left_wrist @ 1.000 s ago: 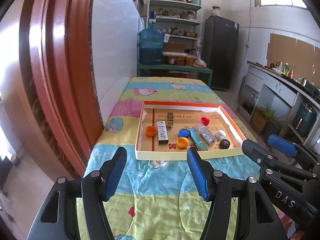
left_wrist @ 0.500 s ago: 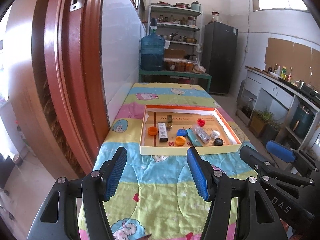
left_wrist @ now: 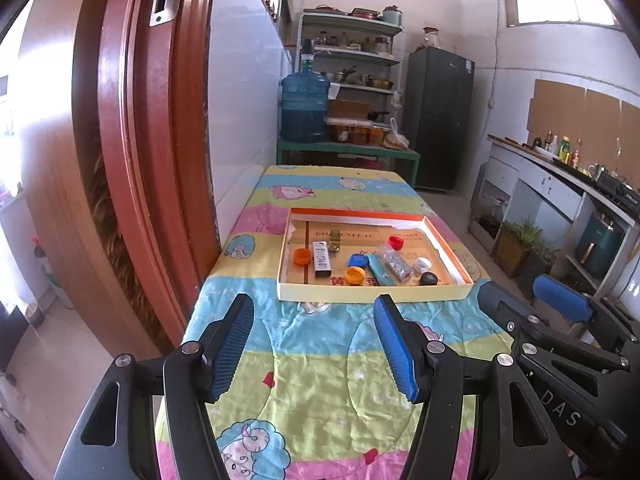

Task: Organize rigid objects

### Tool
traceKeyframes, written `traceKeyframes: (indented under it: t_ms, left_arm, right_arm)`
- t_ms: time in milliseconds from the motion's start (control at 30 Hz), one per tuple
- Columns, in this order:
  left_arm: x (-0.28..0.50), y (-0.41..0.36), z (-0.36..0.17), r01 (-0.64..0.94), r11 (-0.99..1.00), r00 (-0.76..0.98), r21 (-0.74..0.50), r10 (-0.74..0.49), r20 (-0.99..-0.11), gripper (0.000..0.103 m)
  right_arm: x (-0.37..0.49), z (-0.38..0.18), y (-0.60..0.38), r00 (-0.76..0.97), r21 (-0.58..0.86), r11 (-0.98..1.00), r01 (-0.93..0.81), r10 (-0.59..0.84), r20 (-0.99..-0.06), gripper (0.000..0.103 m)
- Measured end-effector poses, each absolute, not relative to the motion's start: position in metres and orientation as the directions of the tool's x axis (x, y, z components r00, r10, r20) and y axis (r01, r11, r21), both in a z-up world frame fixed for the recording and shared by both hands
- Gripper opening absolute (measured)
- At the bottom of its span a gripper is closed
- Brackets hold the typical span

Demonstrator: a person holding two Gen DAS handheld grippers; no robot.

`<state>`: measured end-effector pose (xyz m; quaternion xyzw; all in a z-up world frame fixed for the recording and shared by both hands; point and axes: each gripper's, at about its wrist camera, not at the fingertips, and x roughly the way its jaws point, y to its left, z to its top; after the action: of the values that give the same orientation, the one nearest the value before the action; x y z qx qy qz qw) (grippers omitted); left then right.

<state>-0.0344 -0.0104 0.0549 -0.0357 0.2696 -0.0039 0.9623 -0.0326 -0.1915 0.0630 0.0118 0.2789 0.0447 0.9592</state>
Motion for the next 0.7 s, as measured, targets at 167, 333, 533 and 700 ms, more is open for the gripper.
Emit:
traceKeyframes:
  t_ms: [167, 333, 533, 700]
  left_arm:
    - [-0.0364, -0.0085, 0.0552, -0.029, 0.998, 0.857, -0.061, -0.007, -0.514, 0.064]
    - [-0.036, -0.005, 0.0549, -0.041, 0.998, 0.852, -0.055, 0.006, -0.523, 0.064]
    - [-0.0371, -0.0063, 0.0557, -0.044, 0.998, 0.85, -0.043, 0.015, -0.526, 0.064]
    - [-0.0353, -0.0062, 0.0551, -0.049, 0.998, 0.847, -0.044, 0.018, -0.531, 0.064]
  right_arm:
    - [-0.0324, 0.0615, -0.1914, 0.84, 0.05, 0.996, -0.076, 0.091, -0.536, 0.063]
    - [-0.0322, 0.0608, -0.191, 0.838, 0.043, 0.996, -0.074, 0.086, -0.538, 0.063]
    - [-0.0304, 0.0584, -0.1895, 0.834, 0.044, 0.996, -0.08, 0.091, -0.544, 0.063]
    - [-0.0267, 0.0545, -0.1889, 0.829, 0.05, 0.995, -0.083, 0.097, -0.551, 0.063]
